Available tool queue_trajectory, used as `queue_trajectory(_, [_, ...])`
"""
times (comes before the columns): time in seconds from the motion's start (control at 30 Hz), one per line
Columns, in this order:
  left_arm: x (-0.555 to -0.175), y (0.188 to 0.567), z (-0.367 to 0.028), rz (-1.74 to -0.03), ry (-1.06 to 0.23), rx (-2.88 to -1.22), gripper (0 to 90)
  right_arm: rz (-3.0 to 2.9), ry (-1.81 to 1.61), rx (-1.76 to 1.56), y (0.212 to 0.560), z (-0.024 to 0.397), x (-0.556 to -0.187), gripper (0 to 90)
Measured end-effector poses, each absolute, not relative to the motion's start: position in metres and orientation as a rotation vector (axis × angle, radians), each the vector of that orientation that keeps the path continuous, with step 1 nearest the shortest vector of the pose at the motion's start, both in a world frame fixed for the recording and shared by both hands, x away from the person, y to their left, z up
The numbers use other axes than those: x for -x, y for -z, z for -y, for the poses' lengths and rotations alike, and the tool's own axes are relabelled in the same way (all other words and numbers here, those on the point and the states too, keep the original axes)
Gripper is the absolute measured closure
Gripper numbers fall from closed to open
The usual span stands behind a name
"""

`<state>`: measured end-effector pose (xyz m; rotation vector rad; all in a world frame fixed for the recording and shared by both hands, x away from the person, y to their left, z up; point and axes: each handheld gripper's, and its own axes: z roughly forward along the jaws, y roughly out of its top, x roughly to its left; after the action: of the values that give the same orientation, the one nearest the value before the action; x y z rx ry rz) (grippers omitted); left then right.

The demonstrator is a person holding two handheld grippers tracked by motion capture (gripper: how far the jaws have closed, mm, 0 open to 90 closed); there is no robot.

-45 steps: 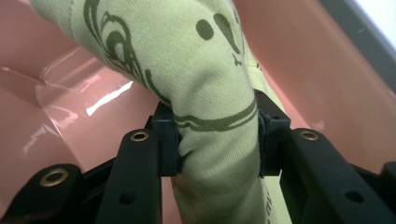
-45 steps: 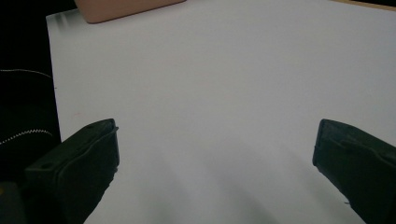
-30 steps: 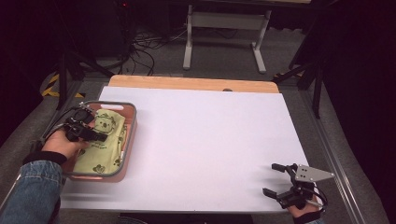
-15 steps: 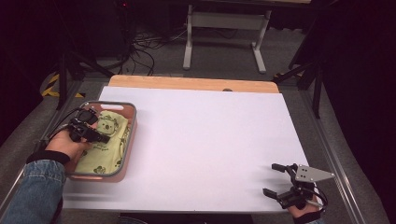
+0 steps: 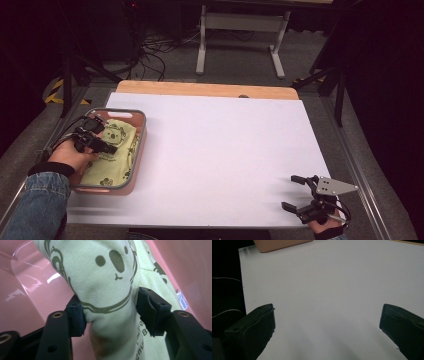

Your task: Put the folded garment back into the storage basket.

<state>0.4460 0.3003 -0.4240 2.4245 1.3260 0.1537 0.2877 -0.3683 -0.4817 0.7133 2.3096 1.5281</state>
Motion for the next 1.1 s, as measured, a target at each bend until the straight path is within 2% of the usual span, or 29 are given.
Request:
queue_trajectory(0.3, [-0.445,0.423,-0.303,-1.366,-0.168,-2.419,30.3,-2.309,-1.527,-0.714,0.482,0.368,-0.288,0.6])
queue_trajectory(0.4, [-0.444,0.420,-0.307,-1.364,-0.214,-2.406,27.5,-2.309,-1.527,-0.713,0.482,0.368,-0.288,0.5])
queue_trajectory(0.53, [-0.442,0.416,-0.310,-1.358,-0.265,-2.383,19.0,-2.309,-1.528,-0.713,0.482,0.368,-0.288,0.6])
queue_trajectory(0.77, [-0.439,0.408,-0.306,-1.338,-0.303,-2.406,8.3,-2.310,-1.527,-0.713,0.482,0.368,-0.288,0.5])
queue_trajectory(0.83, [-0.437,0.401,-0.307,-1.340,-0.308,-2.370,5.9,-2.309,-1.527,-0.713,0.482,0.368,-0.288,0.6])
queue_trajectory(1.1, [-0.429,0.384,-0.302,-1.304,-0.364,-2.333,3.8,-2.309,-1.528,-0.714,0.482,0.368,-0.288,0.5])
